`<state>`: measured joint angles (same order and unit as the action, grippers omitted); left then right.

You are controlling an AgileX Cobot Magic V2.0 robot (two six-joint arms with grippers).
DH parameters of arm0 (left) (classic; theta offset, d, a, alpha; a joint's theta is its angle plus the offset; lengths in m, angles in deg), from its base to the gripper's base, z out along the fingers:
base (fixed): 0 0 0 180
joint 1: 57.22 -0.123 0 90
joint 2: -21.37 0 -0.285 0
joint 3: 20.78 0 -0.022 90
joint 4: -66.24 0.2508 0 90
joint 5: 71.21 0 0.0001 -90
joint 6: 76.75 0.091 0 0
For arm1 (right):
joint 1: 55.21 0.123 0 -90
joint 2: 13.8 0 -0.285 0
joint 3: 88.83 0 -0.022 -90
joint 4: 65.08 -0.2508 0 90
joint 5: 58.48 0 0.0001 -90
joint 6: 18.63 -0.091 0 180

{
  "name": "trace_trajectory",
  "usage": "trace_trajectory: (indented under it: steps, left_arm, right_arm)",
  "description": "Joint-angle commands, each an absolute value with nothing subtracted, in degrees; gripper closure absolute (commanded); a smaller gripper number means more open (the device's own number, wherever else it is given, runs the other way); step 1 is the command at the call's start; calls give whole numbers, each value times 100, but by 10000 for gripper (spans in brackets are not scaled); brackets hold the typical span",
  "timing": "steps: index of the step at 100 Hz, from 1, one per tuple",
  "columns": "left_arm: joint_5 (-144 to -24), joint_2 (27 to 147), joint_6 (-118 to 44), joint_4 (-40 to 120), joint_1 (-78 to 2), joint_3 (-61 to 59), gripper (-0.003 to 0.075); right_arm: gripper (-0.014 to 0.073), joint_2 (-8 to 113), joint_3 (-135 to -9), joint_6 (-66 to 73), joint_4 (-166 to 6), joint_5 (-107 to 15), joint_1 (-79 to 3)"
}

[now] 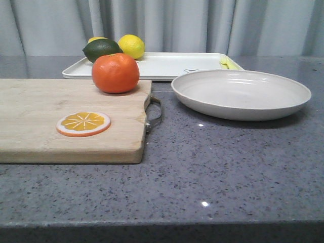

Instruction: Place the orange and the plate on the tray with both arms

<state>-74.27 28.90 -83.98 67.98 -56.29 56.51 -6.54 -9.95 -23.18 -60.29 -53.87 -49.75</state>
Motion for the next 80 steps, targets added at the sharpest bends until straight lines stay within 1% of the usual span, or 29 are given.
trace_trajectory:
  steps: [1,13,48,55,63,80]
  left_arm:
    - [-6965,2695,-8438,6755,-5641,5701,741]
    - [-6965,2695,-8438,6755,-5641,5701,741]
    - [-6855,2695,-8438,6755,-5641,5664,741]
    - [-6979,2695,-8438,6755,-5641,5574,741]
    - [-7317,2717,-8438,6679,-5641,5339,741]
    - [-7745,3108,-8438,6373,-5641,4645,741]
  right_arm:
    - [662,-722,-1127,-2286,-5956,-5848,-4993]
    - [662,-722,-1127,-2286,-5956,-5848,-4993]
    - [662,-722,-1171,-2286,-5988,-6511,-4993]
    - [662,-722,-1329,-2286,-6131,-6222,-4993]
    - [662,-704,-1717,-2286,-6375,-5426,-4993]
    - [662,-290,-2664,-2286,-6764,-4186,-4993]
